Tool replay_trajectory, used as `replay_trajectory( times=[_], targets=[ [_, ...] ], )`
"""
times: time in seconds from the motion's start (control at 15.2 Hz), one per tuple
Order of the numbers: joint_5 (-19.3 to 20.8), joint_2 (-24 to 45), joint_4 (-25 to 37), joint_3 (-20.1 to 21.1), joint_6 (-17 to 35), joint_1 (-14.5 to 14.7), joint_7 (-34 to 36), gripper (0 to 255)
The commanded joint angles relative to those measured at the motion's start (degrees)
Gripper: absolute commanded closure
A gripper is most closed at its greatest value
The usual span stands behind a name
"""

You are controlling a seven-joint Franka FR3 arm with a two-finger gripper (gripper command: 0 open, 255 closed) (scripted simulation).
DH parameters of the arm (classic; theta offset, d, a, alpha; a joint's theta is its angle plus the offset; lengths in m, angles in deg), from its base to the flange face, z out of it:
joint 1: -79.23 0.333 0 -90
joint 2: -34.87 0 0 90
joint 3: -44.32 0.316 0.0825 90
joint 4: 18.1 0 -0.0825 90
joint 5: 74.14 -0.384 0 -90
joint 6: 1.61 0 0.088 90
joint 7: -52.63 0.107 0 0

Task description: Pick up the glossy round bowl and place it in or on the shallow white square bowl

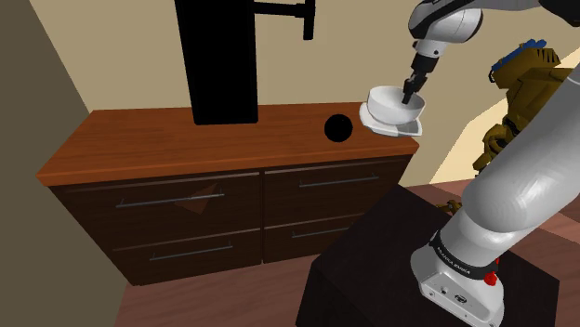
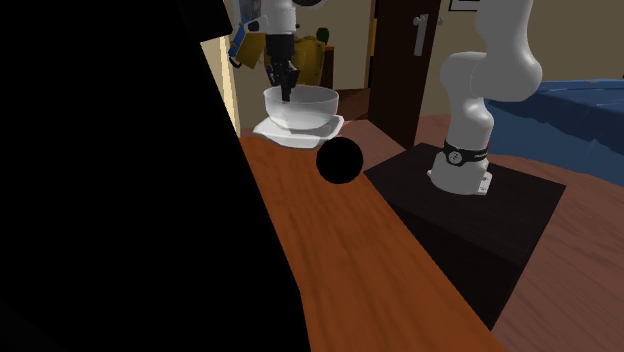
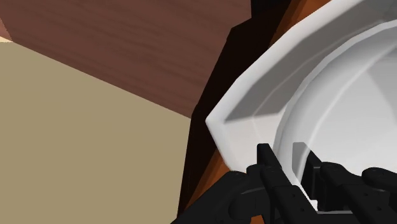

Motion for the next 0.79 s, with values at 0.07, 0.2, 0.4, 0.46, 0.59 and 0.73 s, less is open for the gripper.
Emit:
replay_trajectory(
  times=[0.07,0.2,0.4,0.46,0.59,0.73],
  targets=[
    [-0.1,0.1,-0.1,0.0,0.2,0.0,-0.1,255],
    [-0.1,0.1,-0.1,0.0,0.2,0.0,-0.1,255],
    [-0.1,0.1,-0.1,0.0,0.2,0.0,-0.1,0],
    [-0.1,0.1,-0.1,0.0,0.2,0.0,-0.1,0],
    [-0.1,0.1,-0.1,0.0,0.2,0.0,-0.1,0],
    [-0.1,0.1,-0.1,0.0,0.2,0.0,-0.1,0]
  ],
)
